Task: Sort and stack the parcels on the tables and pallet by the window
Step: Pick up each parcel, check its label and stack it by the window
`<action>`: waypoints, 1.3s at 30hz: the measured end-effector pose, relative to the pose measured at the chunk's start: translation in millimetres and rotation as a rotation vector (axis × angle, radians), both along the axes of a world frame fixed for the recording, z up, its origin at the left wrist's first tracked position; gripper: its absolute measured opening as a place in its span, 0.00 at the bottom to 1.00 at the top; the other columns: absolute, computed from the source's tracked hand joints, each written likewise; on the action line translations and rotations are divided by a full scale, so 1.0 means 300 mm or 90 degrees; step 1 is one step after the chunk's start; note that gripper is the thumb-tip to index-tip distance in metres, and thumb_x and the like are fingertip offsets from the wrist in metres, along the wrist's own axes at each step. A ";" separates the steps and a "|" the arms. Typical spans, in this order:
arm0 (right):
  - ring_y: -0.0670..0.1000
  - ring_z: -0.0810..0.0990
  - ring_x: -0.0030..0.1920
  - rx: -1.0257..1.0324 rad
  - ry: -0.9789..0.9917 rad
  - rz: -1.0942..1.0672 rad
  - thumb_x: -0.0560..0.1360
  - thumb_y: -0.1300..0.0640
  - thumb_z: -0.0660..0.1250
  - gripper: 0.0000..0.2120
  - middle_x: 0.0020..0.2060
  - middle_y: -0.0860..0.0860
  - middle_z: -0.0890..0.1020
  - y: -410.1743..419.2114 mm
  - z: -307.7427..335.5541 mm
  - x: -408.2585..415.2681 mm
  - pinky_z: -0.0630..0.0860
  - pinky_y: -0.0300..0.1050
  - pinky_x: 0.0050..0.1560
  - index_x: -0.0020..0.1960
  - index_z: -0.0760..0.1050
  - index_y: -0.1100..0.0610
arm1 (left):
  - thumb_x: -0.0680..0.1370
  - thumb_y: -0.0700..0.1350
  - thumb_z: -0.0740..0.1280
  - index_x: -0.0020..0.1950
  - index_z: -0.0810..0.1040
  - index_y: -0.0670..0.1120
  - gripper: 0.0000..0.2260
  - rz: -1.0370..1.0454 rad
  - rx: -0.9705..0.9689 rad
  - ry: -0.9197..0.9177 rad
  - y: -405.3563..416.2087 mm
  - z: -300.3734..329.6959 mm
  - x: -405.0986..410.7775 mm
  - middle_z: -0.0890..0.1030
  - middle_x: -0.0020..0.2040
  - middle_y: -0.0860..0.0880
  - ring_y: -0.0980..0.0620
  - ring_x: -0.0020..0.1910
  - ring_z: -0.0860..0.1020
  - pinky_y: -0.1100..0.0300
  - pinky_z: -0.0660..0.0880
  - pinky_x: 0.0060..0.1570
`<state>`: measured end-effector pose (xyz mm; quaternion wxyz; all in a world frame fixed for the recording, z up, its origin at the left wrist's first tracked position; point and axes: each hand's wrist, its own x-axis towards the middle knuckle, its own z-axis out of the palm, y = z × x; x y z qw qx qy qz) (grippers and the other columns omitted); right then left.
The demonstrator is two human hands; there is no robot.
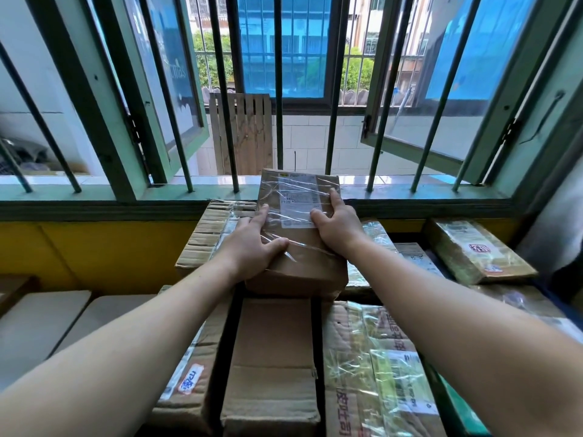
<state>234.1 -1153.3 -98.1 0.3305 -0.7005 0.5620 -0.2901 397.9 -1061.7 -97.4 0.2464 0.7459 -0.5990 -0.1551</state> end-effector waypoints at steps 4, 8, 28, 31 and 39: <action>0.57 0.70 0.67 0.009 0.002 0.000 0.80 0.44 0.61 0.34 0.72 0.58 0.64 -0.006 0.004 0.003 0.67 0.50 0.66 0.81 0.50 0.48 | 0.76 0.60 0.65 0.79 0.50 0.55 0.37 0.001 0.015 0.013 -0.013 0.001 0.007 0.62 0.75 0.45 0.46 0.72 0.64 0.55 0.60 0.70; 0.58 0.70 0.67 0.014 0.015 -0.002 0.80 0.43 0.61 0.34 0.71 0.57 0.64 -0.007 0.005 0.007 0.67 0.50 0.66 0.81 0.50 0.48 | 0.76 0.59 0.65 0.79 0.51 0.54 0.36 -0.004 0.015 0.005 -0.009 0.005 0.005 0.61 0.75 0.45 0.46 0.72 0.64 0.55 0.60 0.70; 0.60 0.68 0.71 0.044 0.117 0.025 0.80 0.41 0.61 0.38 0.74 0.58 0.59 0.004 -0.016 0.015 0.65 0.52 0.69 0.81 0.45 0.48 | 0.76 0.65 0.61 0.79 0.46 0.53 0.39 0.023 0.093 -0.102 -0.025 -0.080 -0.011 0.60 0.76 0.45 0.44 0.74 0.60 0.43 0.56 0.73; 0.61 0.67 0.71 0.047 0.118 0.026 0.80 0.41 0.61 0.38 0.74 0.59 0.59 0.004 -0.021 0.006 0.65 0.52 0.70 0.81 0.45 0.49 | 0.76 0.64 0.62 0.79 0.47 0.53 0.39 0.017 0.082 -0.094 -0.022 -0.082 -0.017 0.60 0.76 0.45 0.44 0.74 0.60 0.44 0.57 0.72; 0.61 0.64 0.73 0.073 0.109 0.030 0.79 0.40 0.61 0.38 0.75 0.58 0.57 0.008 -0.031 0.006 0.63 0.54 0.71 0.81 0.43 0.48 | 0.74 0.65 0.64 0.78 0.49 0.55 0.39 0.011 0.072 -0.091 -0.014 -0.079 -0.004 0.61 0.75 0.46 0.45 0.73 0.62 0.44 0.59 0.72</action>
